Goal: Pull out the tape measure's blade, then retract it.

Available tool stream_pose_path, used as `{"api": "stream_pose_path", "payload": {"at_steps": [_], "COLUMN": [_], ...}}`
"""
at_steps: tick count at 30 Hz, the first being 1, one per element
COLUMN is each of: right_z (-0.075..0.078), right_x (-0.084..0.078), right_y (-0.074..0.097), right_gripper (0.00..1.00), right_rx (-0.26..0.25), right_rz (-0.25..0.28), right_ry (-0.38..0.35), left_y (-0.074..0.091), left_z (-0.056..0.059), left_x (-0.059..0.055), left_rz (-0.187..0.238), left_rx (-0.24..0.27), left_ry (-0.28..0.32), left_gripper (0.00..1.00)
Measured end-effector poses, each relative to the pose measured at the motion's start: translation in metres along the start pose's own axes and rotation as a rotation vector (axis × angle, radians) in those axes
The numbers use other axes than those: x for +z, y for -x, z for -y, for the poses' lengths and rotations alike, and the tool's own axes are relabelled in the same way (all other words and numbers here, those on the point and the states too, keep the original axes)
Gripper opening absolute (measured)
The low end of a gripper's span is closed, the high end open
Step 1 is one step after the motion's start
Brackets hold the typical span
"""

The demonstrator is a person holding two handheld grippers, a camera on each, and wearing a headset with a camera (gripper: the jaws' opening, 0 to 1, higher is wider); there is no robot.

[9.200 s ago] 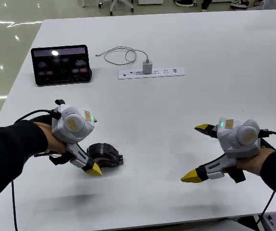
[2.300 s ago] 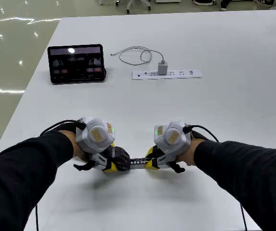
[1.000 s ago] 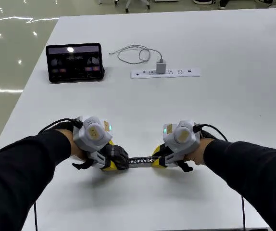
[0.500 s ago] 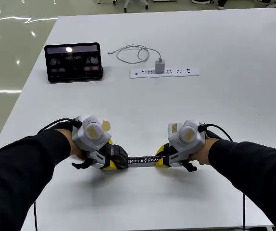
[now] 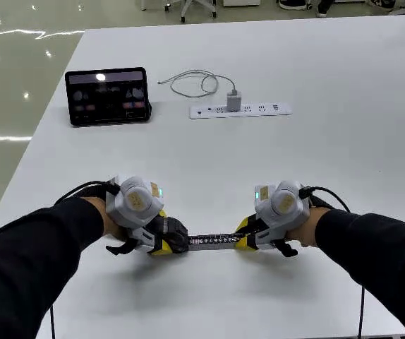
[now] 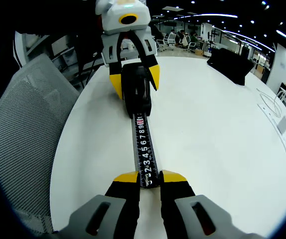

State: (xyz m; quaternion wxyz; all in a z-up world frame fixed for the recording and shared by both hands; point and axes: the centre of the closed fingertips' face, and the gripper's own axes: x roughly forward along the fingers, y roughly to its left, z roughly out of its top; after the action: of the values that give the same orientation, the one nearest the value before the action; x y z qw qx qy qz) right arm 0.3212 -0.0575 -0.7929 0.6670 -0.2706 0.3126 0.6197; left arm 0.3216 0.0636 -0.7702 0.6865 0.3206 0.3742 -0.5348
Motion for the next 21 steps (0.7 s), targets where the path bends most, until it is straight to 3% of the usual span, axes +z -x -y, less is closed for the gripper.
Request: {"api": "stream_pose_path", "payload": {"at_steps": [21], "right_z": [0.001], "right_x": [-0.013], "right_y": [0.01], "right_gripper": [0.1], "right_rx": [-0.009], "right_rz": [-0.003], "right_ry": [-0.013], "left_y": [0.0], "left_z": [0.0], "left_x": [0.001], "left_rz": [0.004], "left_rx": [0.0], "left_ry": [0.002], "left_gripper": [0.34]}}
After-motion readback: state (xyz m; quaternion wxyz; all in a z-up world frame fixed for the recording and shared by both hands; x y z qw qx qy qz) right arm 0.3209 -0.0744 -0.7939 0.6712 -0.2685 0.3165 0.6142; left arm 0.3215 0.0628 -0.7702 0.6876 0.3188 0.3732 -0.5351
